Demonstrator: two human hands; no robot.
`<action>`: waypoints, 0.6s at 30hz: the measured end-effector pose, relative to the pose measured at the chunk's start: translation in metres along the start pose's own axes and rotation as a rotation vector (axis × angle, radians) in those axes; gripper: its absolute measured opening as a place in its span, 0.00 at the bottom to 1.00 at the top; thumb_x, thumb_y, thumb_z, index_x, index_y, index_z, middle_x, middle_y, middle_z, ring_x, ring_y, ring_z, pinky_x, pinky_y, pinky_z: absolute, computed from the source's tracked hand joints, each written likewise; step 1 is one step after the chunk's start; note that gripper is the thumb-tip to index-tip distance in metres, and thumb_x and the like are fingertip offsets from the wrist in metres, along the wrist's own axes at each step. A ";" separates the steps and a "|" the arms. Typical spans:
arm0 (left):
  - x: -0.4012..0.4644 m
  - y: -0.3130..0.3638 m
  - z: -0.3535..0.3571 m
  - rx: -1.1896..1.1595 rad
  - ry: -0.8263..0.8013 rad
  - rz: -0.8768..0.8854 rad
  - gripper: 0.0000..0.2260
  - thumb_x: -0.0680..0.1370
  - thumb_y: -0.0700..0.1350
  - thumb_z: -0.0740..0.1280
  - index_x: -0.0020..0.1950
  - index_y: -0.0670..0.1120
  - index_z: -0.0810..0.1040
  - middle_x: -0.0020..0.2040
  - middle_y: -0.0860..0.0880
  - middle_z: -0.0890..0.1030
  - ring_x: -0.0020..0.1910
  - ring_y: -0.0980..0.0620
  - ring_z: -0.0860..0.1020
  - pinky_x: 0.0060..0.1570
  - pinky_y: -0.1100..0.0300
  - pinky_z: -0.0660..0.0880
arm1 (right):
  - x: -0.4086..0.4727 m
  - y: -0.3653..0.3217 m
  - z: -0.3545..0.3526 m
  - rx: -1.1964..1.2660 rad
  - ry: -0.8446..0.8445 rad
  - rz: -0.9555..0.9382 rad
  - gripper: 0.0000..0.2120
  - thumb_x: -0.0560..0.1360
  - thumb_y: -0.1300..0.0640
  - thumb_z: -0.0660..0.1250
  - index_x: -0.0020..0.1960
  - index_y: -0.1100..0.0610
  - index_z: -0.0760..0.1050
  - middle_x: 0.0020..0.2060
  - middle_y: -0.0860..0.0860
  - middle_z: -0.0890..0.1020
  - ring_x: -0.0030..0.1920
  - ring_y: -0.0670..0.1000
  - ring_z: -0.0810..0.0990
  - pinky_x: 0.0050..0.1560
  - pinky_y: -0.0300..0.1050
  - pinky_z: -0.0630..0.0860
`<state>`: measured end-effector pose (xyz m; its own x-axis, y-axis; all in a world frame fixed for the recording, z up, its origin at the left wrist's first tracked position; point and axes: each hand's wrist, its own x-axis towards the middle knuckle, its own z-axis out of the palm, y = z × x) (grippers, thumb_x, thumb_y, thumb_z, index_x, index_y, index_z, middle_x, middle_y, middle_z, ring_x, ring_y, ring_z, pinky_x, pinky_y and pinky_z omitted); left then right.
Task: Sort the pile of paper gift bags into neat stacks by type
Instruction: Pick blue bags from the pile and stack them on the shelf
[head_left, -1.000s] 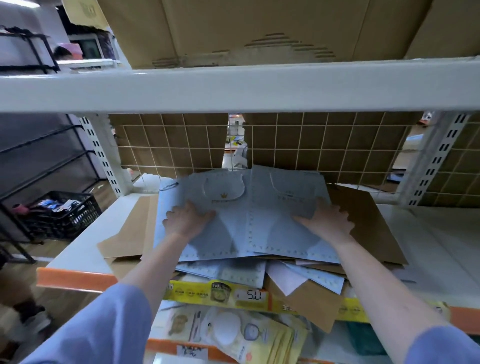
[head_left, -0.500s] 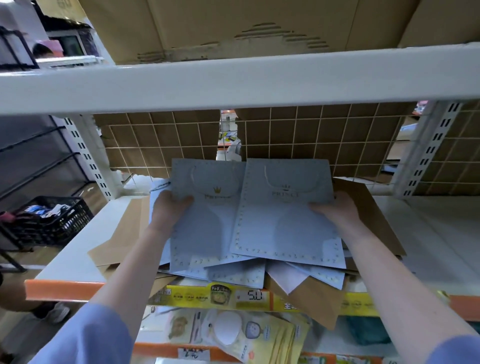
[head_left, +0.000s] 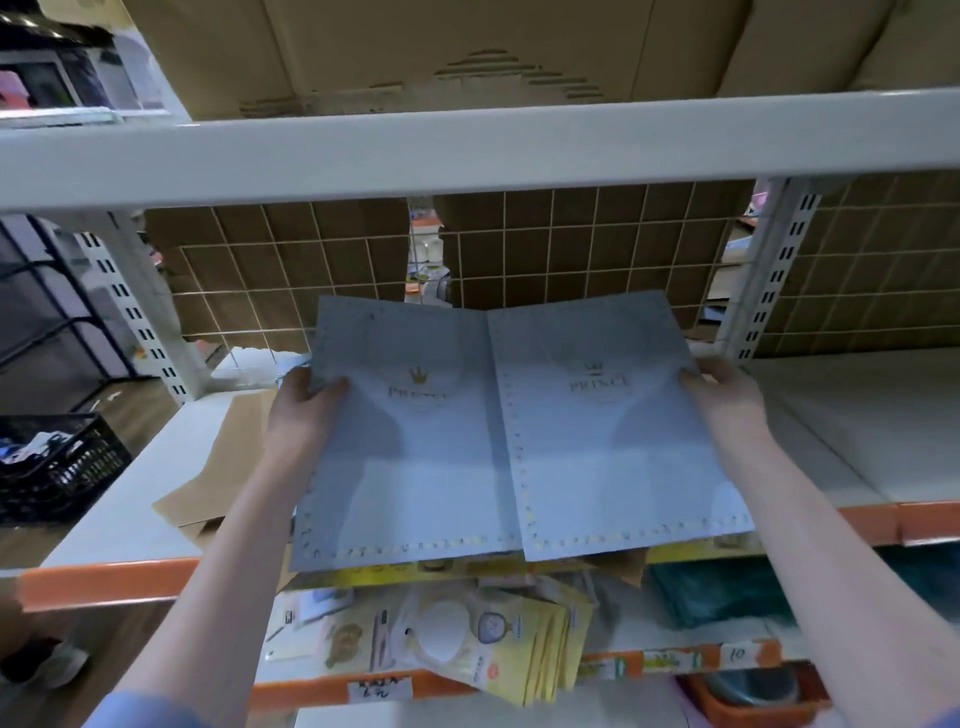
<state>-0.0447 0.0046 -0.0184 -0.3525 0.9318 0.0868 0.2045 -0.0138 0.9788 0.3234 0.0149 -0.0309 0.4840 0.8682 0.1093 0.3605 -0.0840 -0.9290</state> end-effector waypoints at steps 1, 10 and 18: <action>-0.004 -0.002 0.000 -0.020 -0.021 -0.009 0.08 0.71 0.51 0.66 0.50 0.54 0.76 0.52 0.47 0.81 0.49 0.43 0.80 0.52 0.44 0.77 | -0.003 0.003 -0.007 0.005 0.011 -0.006 0.05 0.75 0.54 0.60 0.46 0.53 0.74 0.48 0.60 0.78 0.49 0.60 0.76 0.43 0.45 0.66; -0.056 0.021 0.067 -0.090 -0.117 0.054 0.07 0.79 0.41 0.63 0.56 0.48 0.72 0.51 0.46 0.80 0.44 0.47 0.78 0.42 0.55 0.75 | -0.011 0.040 -0.100 -0.012 0.117 0.005 0.06 0.75 0.51 0.62 0.48 0.51 0.75 0.43 0.54 0.79 0.47 0.59 0.77 0.48 0.50 0.74; -0.139 0.050 0.223 -0.086 -0.269 0.012 0.13 0.78 0.43 0.64 0.59 0.37 0.73 0.51 0.38 0.80 0.42 0.44 0.81 0.35 0.55 0.76 | 0.025 0.121 -0.273 -0.087 0.219 0.048 0.07 0.74 0.53 0.64 0.42 0.56 0.76 0.38 0.55 0.76 0.42 0.56 0.72 0.40 0.46 0.65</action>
<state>0.2187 -0.0446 -0.0230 -0.0926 0.9940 0.0575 0.1248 -0.0457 0.9911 0.5971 -0.1070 -0.0444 0.6602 0.7363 0.1482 0.3956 -0.1731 -0.9020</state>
